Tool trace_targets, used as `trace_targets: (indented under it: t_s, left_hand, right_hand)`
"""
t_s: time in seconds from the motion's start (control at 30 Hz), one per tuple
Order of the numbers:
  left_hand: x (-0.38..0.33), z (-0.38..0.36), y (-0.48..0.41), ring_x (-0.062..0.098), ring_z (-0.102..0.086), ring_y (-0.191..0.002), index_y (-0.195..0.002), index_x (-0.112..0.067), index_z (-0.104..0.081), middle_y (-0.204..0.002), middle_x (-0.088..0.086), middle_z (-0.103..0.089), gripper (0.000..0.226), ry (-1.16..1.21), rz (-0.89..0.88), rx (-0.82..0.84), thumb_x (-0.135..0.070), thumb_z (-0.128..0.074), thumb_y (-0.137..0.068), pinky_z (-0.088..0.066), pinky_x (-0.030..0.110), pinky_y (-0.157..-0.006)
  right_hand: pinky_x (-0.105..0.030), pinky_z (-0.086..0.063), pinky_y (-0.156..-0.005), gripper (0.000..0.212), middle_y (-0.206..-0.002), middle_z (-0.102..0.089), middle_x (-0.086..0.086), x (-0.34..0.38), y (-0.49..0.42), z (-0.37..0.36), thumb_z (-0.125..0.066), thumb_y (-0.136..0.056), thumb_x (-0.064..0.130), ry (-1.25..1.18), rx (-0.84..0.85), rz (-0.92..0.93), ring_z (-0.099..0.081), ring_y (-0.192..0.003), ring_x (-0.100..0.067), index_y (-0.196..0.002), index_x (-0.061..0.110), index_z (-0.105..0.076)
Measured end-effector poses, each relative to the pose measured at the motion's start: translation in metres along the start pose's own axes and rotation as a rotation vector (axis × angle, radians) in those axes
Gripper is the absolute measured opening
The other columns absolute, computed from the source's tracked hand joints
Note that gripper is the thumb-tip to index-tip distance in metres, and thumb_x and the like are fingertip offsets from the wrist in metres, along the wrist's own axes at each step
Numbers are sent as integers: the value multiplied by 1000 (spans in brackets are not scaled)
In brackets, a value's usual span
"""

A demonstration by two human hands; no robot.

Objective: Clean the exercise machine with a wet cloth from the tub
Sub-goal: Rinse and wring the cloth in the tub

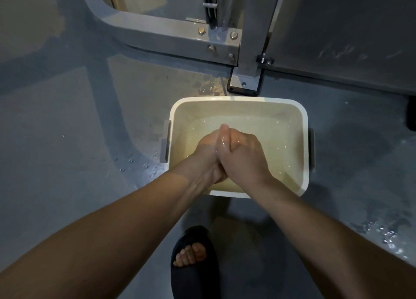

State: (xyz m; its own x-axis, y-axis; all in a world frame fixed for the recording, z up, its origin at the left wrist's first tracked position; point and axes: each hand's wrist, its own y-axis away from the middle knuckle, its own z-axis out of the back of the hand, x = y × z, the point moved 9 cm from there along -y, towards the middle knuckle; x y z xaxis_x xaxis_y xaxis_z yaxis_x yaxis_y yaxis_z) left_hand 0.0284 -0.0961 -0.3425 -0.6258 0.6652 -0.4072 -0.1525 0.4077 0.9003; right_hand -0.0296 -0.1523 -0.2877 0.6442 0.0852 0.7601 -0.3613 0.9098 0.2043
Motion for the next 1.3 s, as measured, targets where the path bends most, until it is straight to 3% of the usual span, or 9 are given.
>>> trace_targets:
  t_s: [0.23,0.37,0.47,0.6,0.8,0.97,1.07,1.17,1.3]
  left_hand:
    - [-17,11,-2,17,-38,-43,-70,-14,-53,-52,6,-46,32,-158,-45,-107,-18,-41,-99,-26,18,-40]
    - [-17,24,-10,19,-52,-60,-81,-13,-59,-65,6,-60,26,-49,-35,-218,-23,-46,-102,-42,27,-56]
    - [-8,20,-16,17,-50,-50,-71,-18,-56,-63,3,-54,27,-95,16,-136,-19,-49,-97,-41,24,-56]
    - [-7,13,-16,20,-57,-58,-75,-16,-59,-66,7,-59,27,-152,40,-31,-14,-46,-98,-47,23,-52]
    - [-17,18,-25,12,-54,-51,-71,-17,-53,-66,0,-52,34,55,55,-10,-3,-45,-101,-50,19,-52]
    - [-12,16,-24,18,-66,-71,-76,-7,-67,-74,5,-67,29,196,107,-1,-7,-52,-101,-60,26,-68]
    - [-5,15,-22,21,-69,-78,-86,0,-70,-81,11,-72,24,206,47,-40,1,-50,-100,-60,29,-68]
    - [-11,22,-26,23,-59,-75,-81,0,-63,-77,15,-64,27,218,-32,-63,15,-41,-87,-53,26,-62]
    - [-19,38,-29,20,-56,-68,-101,-7,-62,-79,8,-62,21,29,-110,-172,1,-43,-99,-51,30,-57]
  right_hand:
    - [-40,-48,-78,47,-90,-67,-12,-39,-29,1,-25,-110,45,118,111,-230,-65,-91,-34,-90,17,-57]
    - [-40,-42,-90,45,-128,-50,-17,-68,-23,11,-31,-110,44,83,25,-457,-52,-118,-38,-131,8,-47]
    - [-38,-40,-104,42,-143,-40,-19,-77,-6,-18,-43,-107,31,127,275,-555,-43,-131,-40,-146,15,-41]
    - [-34,-45,-102,35,-134,-61,-9,-48,0,-34,-35,-106,35,-37,435,-360,-58,-123,-29,-133,23,-55]
    - [-35,-42,-73,27,-81,-58,2,4,9,-18,-39,-90,37,-213,341,-99,-55,-82,-21,-66,32,-51]
    - [-33,-30,-107,43,-155,-42,-23,9,15,-36,-36,-109,24,213,527,68,-40,-142,-33,-144,2,-45]
    - [-40,-36,-113,45,-153,-43,-19,-3,6,-41,-39,-105,18,259,569,-10,-43,-140,-34,-149,7,-41]
    - [-35,-45,-82,13,-102,-63,-9,-24,-14,-26,-46,-96,14,299,421,-80,-61,-102,-33,-99,18,-58]
    - [-37,-37,-84,28,-125,-48,-17,-70,-20,11,-41,-107,26,293,133,-362,-51,-115,-36,-123,5,-49]
